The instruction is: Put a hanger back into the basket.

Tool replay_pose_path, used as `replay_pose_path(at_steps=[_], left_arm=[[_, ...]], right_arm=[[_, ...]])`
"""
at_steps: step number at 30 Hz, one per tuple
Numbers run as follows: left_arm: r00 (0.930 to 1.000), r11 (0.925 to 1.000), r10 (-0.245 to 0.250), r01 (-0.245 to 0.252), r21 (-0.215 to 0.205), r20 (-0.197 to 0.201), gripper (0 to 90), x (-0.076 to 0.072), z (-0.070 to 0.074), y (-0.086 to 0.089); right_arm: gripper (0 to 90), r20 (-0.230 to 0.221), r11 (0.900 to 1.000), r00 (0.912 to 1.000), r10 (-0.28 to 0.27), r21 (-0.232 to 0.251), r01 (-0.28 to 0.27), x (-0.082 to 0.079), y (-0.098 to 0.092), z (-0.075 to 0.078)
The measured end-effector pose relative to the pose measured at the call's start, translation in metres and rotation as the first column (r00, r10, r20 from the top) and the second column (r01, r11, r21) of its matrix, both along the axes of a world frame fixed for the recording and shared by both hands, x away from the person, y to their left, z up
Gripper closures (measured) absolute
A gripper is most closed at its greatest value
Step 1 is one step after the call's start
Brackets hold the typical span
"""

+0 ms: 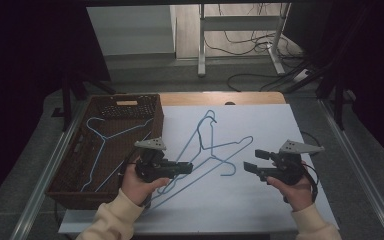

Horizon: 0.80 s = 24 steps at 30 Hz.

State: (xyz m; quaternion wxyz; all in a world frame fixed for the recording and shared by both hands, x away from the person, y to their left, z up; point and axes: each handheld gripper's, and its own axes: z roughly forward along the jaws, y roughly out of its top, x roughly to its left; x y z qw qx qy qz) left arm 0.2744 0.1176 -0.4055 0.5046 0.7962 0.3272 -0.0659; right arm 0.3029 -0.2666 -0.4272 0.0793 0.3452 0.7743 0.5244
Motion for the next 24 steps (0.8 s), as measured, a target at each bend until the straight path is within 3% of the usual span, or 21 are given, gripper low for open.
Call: replay_pose_path(at_steps=[13,24], left_arm=[[0.9992,0.9994,0.021,-0.021,-0.026,0.035,86.1,0.002,0.023,0.018],[0.9937,0.9945,0.090,-0.086,-0.058,0.067,86.1,0.003,0.048,0.059]], right_arm=[[25.0,-0.021,0.998,0.9995,-0.022,-0.059,0.021,0.006,-0.005,-0.013],[24.7,-0.036,0.995,0.9990,-0.025,-0.101,0.022,0.007,-0.002,-0.018]])
